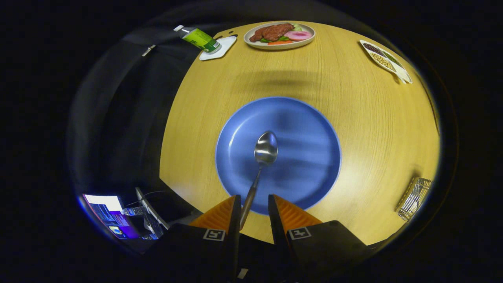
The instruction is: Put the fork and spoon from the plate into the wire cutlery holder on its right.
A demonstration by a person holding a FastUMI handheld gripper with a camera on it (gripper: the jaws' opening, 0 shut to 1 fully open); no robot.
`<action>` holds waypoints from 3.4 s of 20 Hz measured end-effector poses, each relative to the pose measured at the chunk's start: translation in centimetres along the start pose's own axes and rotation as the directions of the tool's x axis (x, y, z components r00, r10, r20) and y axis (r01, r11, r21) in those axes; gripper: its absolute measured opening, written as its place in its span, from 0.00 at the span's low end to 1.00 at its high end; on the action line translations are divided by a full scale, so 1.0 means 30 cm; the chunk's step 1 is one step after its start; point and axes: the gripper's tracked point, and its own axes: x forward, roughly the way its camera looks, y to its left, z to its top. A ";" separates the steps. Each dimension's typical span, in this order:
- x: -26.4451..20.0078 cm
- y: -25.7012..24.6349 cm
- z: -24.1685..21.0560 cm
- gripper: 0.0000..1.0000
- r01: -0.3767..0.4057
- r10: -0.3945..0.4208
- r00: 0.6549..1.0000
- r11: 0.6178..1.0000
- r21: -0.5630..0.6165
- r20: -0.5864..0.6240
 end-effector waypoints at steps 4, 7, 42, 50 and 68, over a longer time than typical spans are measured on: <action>0.118 0.014 -0.008 0.43 0.048 -0.048 0.998 0.999 0.007 -0.028; 0.178 0.017 -0.028 0.43 0.076 -0.075 0.996 0.997 0.018 -0.047; -0.764 -0.888 -0.253 0.09 0.079 -0.078 0.997 0.952 0.297 -0.015; -0.703 -1.004 -0.264 0.09 0.115 -0.083 0.991 0.930 0.349 -0.105; -0.616 -1.022 -0.140 0.34 0.070 -0.039 0.995 0.928 0.367 -0.090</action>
